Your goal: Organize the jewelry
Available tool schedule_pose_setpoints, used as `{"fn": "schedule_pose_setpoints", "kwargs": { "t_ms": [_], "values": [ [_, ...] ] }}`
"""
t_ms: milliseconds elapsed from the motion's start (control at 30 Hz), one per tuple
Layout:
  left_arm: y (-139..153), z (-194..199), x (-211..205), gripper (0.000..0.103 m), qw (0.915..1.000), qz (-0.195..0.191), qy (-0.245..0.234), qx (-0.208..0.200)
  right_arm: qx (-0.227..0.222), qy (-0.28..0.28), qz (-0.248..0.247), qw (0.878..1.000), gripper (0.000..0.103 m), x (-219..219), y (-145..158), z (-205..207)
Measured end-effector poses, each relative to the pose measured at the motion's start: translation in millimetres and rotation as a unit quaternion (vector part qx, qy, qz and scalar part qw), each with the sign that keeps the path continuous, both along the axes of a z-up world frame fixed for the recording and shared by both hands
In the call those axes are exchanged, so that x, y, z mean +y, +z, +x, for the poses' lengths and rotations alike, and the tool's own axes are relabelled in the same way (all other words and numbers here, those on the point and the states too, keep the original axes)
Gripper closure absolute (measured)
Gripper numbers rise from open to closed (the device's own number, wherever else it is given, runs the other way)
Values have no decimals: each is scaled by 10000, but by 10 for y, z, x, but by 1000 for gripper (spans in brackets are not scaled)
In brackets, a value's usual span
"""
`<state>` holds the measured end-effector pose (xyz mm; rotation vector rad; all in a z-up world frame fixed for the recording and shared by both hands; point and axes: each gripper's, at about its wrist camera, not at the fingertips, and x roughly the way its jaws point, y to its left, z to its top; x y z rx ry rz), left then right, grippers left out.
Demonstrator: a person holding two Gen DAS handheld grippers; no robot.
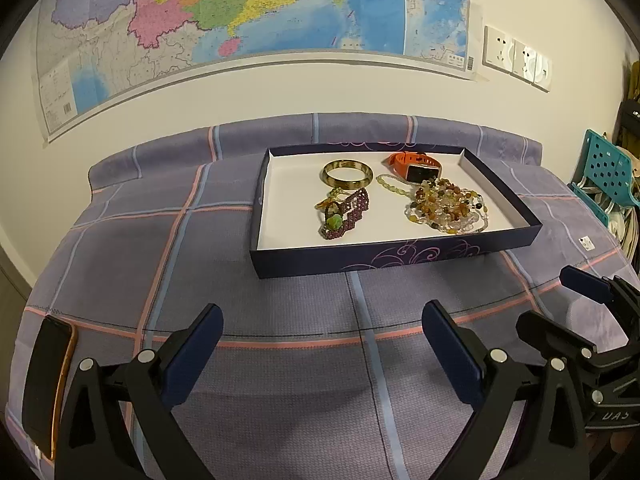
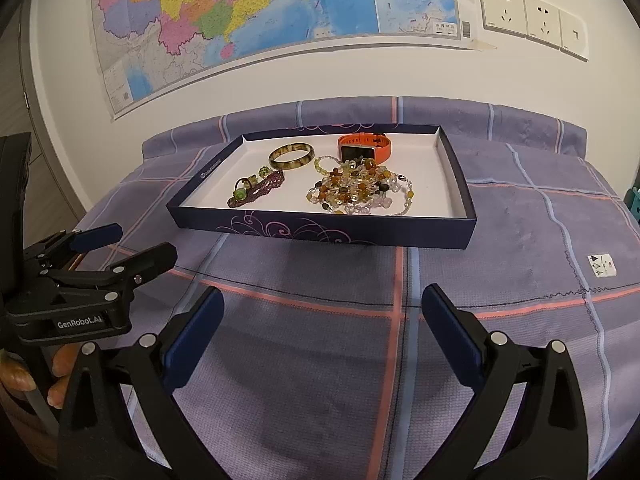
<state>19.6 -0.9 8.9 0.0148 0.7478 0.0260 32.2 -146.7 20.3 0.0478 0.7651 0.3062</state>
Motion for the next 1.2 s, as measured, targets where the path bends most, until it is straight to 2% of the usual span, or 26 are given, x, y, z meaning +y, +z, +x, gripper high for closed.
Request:
{"fn": "schedule_pose_setpoints", "kwargs": {
  "t_ms": [1200],
  "values": [
    [-32, -12, -19, 7, 10000, 19, -14, 8, 4, -26, 55, 10000, 5, -11, 4, -8]
  ]
}}
